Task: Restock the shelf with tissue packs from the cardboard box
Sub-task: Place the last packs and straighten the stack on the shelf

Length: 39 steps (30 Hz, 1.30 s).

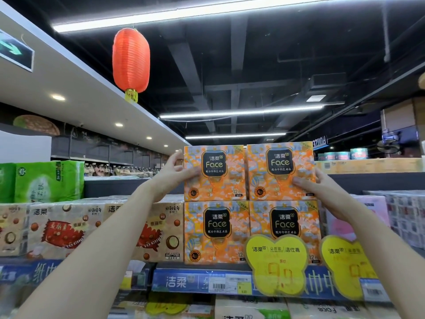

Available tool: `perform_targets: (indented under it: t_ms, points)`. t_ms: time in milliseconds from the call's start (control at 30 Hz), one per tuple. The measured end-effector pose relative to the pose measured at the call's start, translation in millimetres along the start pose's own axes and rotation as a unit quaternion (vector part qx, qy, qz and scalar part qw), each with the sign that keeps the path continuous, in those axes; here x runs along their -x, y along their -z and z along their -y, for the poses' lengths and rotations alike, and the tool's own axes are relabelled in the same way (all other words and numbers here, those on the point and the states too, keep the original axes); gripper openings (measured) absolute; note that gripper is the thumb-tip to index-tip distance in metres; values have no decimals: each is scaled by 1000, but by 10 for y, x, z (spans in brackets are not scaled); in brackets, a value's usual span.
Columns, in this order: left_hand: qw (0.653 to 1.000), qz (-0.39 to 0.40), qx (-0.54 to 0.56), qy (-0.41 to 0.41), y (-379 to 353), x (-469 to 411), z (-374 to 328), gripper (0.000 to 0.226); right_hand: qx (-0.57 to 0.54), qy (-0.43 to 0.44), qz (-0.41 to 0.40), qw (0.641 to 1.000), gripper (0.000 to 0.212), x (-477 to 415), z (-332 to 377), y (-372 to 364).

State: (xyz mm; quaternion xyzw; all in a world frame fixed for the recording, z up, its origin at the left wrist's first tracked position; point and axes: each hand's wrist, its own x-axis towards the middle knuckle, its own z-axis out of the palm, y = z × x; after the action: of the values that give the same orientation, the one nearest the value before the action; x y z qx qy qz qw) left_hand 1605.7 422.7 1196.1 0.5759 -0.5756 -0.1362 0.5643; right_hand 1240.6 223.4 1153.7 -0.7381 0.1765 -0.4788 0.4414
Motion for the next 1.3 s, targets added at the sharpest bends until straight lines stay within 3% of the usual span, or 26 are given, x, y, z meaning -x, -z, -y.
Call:
perform_targets:
  t_ms: [33, 100, 167, 233, 333, 533, 733, 833, 900, 1033, 1300]
  points:
    - [999, -37, -25, -24, 14, 15, -72, 117, 8, 10, -13, 1000, 78, 1, 35, 16]
    - [988, -97, -79, -87, 21, 45, -280, 109, 34, 38, -58, 997, 102, -31, 144, 62]
    - [970, -115, -155, -148, 4, 55, -520, 98, 99, 83, -99, 987, 119, -72, 310, 94]
    - [953, -84, -236, -169, -16, 14, -728, 94, 189, 136, -122, 965, 108, -96, 535, 59]
    - [937, 16, -333, -107, -103, -109, -924, 97, 339, 190, -89, 917, 92, -170, 881, -73]
    - [887, 80, -453, -31, -364, -360, -1065, 110, 416, 92, 63, 902, 93, -553, 1240, -300]
    - [870, 92, -485, -3, -444, -581, -1185, 117, 465, -1, 133, 875, 102, -865, 1402, -460]
    - [868, 132, -478, 26, -460, -642, -1191, 96, 482, -45, 157, 861, 107, -956, 1413, -424]
    - [872, 150, -465, 37, -456, -676, -1155, 83, 486, -67, 196, 849, 91, -973, 1419, -417]
    - [878, 138, -459, 14, -442, -689, -1105, 80, 502, -53, 218, 835, 61, -940, 1381, -431]
    - [905, 126, -405, -34, -346, -576, -1053, 59, 453, -8, 223, 863, 58, -859, 1335, -326]
